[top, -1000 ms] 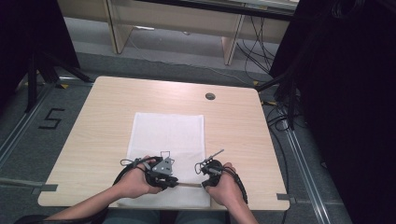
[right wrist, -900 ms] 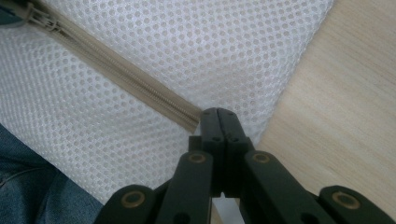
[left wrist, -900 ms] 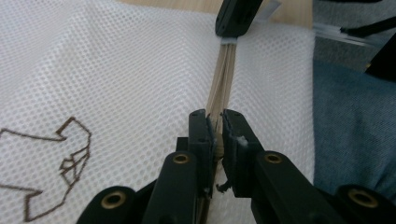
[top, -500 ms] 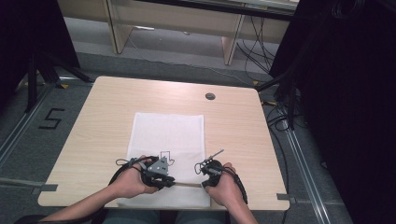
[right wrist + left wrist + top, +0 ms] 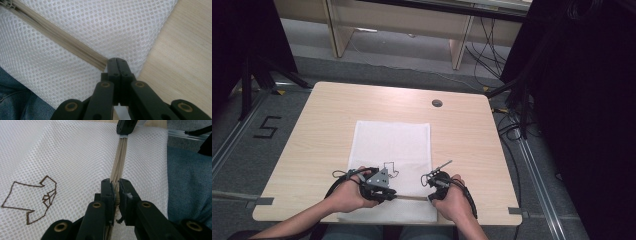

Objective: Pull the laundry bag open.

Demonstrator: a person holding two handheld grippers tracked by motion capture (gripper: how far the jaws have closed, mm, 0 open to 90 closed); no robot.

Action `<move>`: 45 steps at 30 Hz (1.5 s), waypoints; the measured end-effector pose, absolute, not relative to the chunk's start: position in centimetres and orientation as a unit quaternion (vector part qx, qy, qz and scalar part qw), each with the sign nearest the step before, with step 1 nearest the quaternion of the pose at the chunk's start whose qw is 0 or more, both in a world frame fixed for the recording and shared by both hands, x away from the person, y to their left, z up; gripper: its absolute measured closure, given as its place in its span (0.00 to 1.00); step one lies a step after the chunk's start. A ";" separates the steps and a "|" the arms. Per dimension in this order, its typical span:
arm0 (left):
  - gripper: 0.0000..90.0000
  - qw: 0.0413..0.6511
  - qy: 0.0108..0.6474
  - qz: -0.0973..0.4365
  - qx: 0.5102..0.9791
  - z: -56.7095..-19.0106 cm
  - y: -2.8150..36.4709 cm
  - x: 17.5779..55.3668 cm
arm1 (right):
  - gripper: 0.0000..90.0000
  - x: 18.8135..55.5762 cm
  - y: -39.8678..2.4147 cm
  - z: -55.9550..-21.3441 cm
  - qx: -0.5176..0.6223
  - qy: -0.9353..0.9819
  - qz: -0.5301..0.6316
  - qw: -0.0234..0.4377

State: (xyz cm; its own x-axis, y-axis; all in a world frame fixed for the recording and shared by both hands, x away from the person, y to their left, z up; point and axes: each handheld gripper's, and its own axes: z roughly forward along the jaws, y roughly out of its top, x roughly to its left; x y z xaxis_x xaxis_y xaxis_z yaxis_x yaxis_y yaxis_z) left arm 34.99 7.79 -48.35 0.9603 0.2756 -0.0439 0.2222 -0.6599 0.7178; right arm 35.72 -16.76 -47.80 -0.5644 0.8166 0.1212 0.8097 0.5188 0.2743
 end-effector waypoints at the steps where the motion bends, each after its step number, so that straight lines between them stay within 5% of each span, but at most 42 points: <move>1: 0.91 0.385 0.134 0.038 0.913 -48.3 7.8 35.0 | 1.00 35.7 -16.8 -47.8 0.467 0.871 0.152 0.011; 45: 0.91 0.389 0.150 0.028 0.908 -48.1 9.5 35.2 | 1.00 35.7 -16.6 -47.8 0.469 0.870 0.149 0.022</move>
State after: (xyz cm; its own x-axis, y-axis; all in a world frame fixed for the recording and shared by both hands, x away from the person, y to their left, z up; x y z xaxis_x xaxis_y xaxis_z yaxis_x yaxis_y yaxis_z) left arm 35.22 9.52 -48.11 0.9532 0.2951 -0.0658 0.2511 -0.6514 0.7159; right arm 35.68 -16.62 -47.80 -0.5594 0.8226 0.1018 0.8097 0.5160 0.2794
